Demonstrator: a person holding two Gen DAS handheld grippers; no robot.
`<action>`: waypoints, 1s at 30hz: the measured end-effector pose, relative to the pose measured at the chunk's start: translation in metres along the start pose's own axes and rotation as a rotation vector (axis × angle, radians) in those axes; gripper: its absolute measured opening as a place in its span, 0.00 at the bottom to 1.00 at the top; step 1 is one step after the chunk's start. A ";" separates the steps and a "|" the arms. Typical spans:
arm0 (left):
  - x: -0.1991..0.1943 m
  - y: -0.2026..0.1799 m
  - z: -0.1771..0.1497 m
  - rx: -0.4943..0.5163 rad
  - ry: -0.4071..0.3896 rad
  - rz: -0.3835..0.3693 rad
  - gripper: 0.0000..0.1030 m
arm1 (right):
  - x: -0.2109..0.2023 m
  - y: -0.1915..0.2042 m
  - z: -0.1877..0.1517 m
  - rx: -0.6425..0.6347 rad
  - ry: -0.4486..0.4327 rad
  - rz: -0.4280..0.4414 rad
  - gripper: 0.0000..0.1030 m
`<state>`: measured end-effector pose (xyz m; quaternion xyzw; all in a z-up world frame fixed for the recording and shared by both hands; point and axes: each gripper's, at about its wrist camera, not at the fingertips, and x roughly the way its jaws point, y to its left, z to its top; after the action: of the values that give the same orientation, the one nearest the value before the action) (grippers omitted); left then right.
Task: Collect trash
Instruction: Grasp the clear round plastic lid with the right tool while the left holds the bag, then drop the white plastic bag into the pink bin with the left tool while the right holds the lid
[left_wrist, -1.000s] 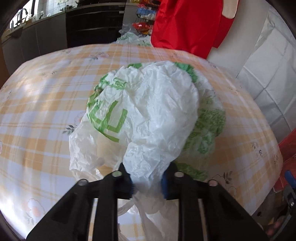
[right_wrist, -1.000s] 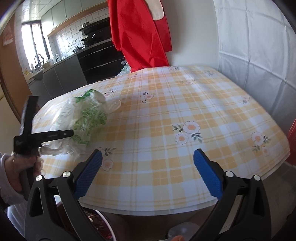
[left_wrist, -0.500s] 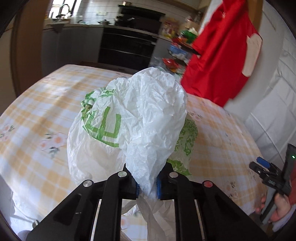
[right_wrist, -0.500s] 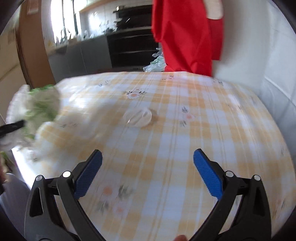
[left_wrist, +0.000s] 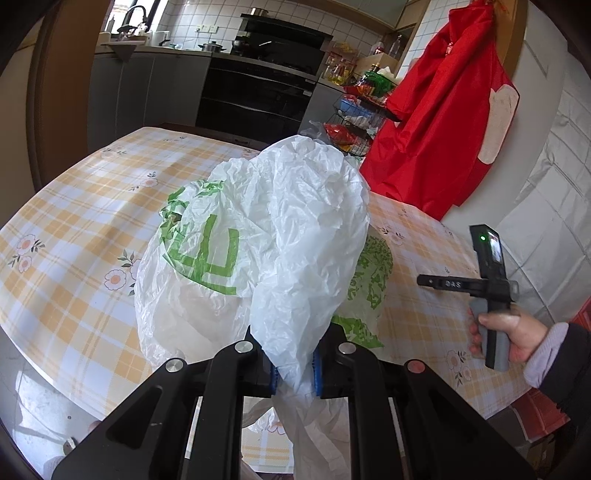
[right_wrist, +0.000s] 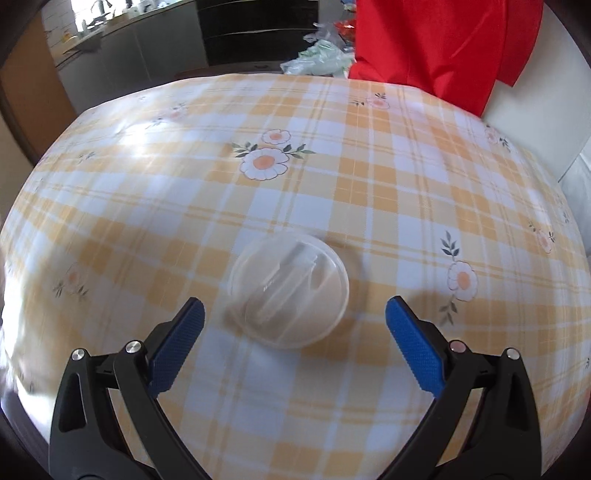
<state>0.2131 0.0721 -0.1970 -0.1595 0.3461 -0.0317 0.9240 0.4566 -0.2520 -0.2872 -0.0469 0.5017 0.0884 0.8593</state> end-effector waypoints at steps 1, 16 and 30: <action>-0.001 0.000 -0.001 0.005 -0.001 -0.007 0.13 | 0.003 0.000 0.000 0.013 0.004 -0.001 0.95; -0.036 -0.021 -0.012 0.062 -0.021 -0.150 0.13 | -0.073 -0.006 -0.039 0.105 -0.149 0.112 0.64; -0.110 -0.062 -0.054 0.179 -0.010 -0.257 0.13 | -0.245 0.039 -0.154 0.074 -0.445 0.254 0.64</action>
<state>0.0981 0.0169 -0.1461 -0.1196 0.3142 -0.1794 0.9245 0.1993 -0.2659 -0.1494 0.0683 0.3051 0.1852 0.9316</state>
